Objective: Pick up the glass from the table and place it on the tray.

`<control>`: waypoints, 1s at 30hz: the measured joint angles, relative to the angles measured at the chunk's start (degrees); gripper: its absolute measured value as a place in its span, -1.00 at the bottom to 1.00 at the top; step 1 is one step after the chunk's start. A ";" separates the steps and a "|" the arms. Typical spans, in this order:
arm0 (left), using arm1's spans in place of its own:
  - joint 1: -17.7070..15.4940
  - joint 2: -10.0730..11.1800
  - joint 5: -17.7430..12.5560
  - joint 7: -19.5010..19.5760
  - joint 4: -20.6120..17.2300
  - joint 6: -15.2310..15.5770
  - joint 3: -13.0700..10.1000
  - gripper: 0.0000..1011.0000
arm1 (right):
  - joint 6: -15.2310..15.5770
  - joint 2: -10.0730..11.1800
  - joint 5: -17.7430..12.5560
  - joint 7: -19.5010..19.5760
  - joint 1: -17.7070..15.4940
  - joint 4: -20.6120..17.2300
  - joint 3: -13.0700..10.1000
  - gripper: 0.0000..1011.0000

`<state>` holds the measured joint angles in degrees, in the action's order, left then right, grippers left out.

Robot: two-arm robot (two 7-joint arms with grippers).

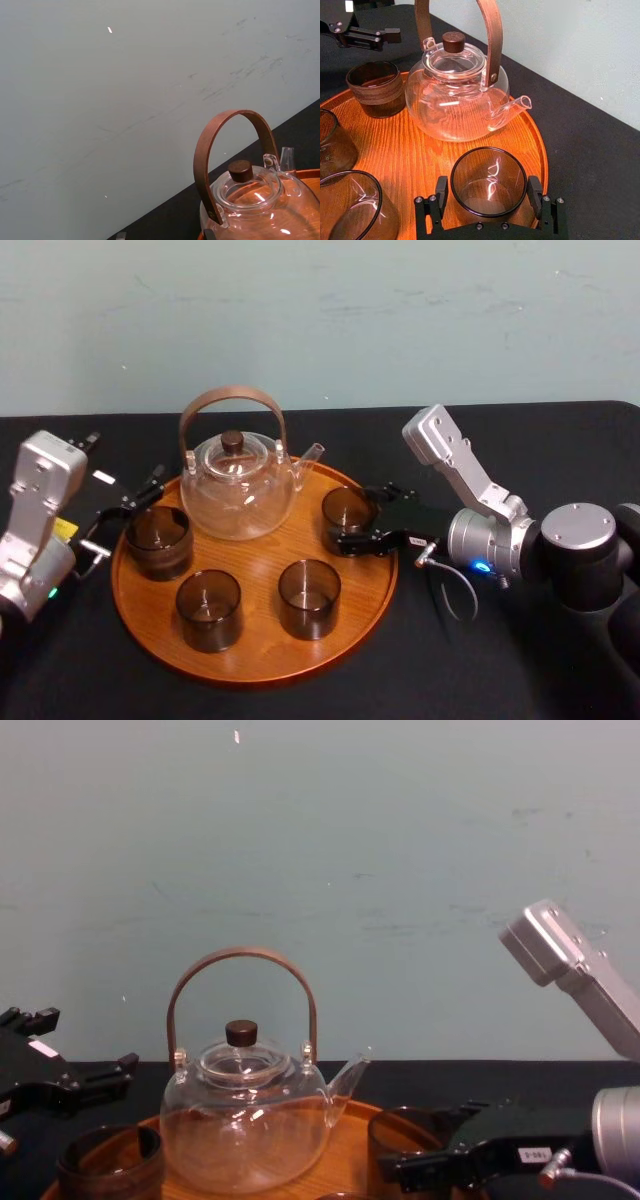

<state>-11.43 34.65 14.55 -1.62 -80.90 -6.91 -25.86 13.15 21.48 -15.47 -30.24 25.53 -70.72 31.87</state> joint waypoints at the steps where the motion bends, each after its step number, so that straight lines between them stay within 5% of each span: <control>1: 0.00 0.00 0.00 0.00 0.00 0.00 0.00 0.98 | 0.00 0.00 0.00 0.00 0.00 0.00 0.00 0.98; 19: 0.00 0.00 0.00 0.00 0.00 0.00 0.00 0.98 | -0.03 0.00 -0.10 -0.07 0.00 0.01 -0.01 0.98; 30: 0.00 0.00 0.00 0.00 0.00 0.00 0.00 0.98 | -0.56 2.65 -2.31 -0.95 -2.77 -4.21 -1.88 0.98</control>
<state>-11.43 34.65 14.55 -1.62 -80.90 -6.91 -25.86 12.58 24.13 -17.79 -31.19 22.76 -74.93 29.99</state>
